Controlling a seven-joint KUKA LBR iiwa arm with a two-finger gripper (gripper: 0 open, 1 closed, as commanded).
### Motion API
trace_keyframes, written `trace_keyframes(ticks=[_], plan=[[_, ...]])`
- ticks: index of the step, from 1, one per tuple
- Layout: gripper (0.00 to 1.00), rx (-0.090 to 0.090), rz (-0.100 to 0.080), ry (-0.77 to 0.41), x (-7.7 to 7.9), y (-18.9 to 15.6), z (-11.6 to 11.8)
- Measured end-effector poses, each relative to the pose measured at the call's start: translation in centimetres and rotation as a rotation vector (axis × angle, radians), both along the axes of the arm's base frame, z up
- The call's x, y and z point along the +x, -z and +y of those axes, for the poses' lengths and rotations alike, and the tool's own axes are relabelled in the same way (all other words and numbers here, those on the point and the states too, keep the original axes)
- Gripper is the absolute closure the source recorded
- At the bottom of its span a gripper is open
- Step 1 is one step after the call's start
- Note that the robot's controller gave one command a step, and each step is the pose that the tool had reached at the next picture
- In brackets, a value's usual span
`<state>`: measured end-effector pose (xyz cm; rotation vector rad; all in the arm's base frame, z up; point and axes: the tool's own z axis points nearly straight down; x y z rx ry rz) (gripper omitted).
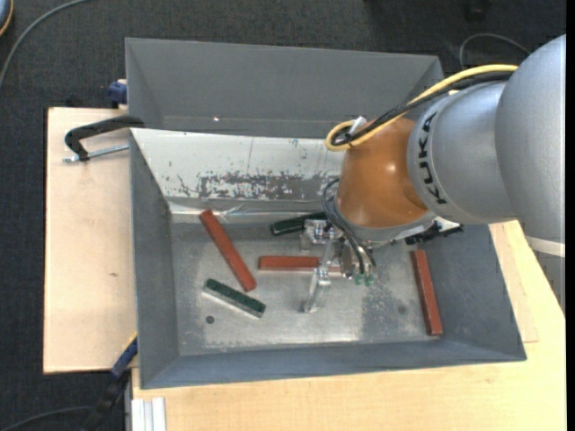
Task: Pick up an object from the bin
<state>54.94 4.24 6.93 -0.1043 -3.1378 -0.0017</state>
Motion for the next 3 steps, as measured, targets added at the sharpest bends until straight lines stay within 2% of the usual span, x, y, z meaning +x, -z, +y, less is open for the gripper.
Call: trace_keyframes(ticks=[1,2,3], plan=[[0.0,0.001,-0.002,-0.001,0.1,-0.1,0.1],[1.0,0.001,-0.002,0.0,0.1,-0.1,0.1],[1.0,0.001,-0.01,0.0,0.2,-4.2,0.2]])
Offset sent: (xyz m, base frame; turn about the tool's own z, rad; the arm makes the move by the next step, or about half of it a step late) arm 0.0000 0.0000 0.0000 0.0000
